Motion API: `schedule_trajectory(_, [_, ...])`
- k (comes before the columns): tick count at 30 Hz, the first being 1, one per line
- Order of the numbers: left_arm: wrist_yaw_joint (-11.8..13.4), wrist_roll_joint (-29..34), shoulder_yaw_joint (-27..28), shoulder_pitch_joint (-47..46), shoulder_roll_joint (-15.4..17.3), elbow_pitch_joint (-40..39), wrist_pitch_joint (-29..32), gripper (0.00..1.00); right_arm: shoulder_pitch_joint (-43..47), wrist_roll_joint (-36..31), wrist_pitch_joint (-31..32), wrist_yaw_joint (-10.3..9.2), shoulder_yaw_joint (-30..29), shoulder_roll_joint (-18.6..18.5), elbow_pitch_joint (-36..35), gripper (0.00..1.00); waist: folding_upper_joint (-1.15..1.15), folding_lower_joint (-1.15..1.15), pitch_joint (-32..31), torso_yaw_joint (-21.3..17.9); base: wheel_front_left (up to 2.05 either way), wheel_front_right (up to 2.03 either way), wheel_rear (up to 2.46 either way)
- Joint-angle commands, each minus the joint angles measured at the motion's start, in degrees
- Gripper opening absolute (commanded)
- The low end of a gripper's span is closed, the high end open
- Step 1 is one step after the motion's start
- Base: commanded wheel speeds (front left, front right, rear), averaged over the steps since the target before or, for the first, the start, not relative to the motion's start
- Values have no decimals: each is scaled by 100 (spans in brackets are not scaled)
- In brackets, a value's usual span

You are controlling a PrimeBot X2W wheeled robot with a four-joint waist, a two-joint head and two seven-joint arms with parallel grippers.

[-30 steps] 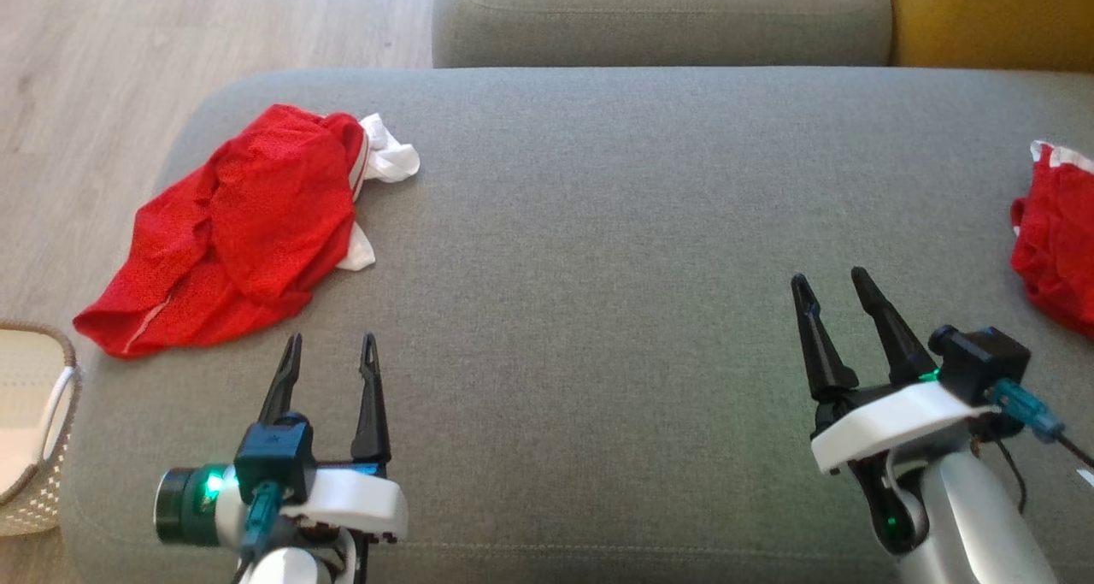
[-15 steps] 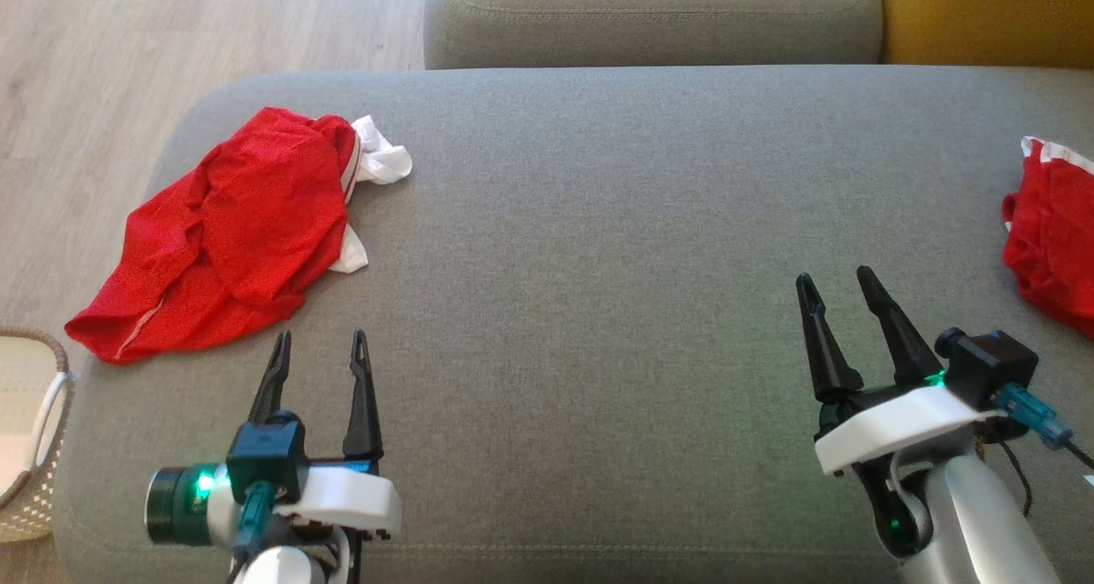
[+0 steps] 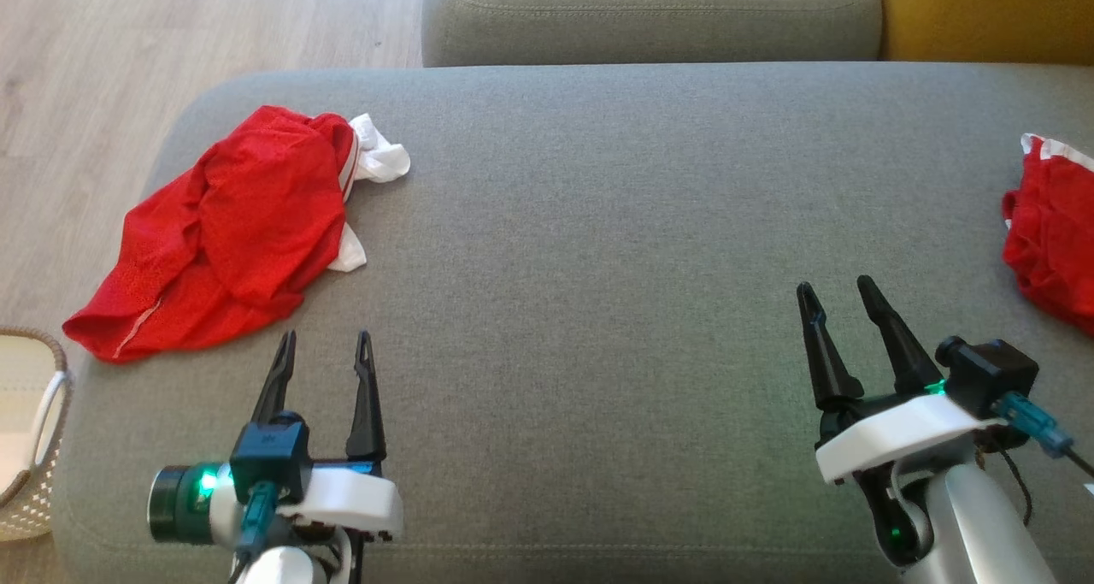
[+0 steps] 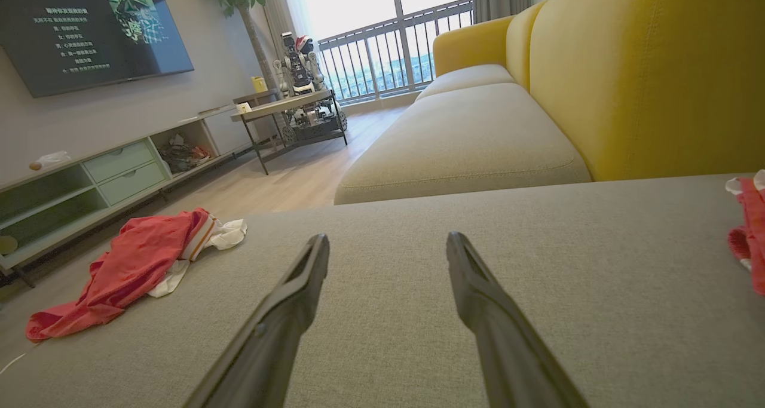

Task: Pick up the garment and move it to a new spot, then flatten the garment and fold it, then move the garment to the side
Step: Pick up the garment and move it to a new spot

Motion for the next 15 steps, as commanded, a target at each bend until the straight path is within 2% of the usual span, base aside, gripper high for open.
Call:
schedule_trajectory(1, [0, 70, 216, -193, -11, -174, -29, 100, -126, 3, -53, -2, 116, 23, -216, 100, 0, 0, 4, 5, 0, 0, 0])
schedule_trajectory(9, [-8, 76, 262, -210, -9, -160, -29, 100, -132, -43, -53, -2, 173, 23, -213, 100, 0, 0, 50, 181, 0, 0, 0])
schedule_trajectory(15, [-11, 72, 379, -213, 41, -191, -29, 100, -99, -65, -53, -2, 286, 24, -236, 100, 0, 0, 88, 587, 0, 0, 0])
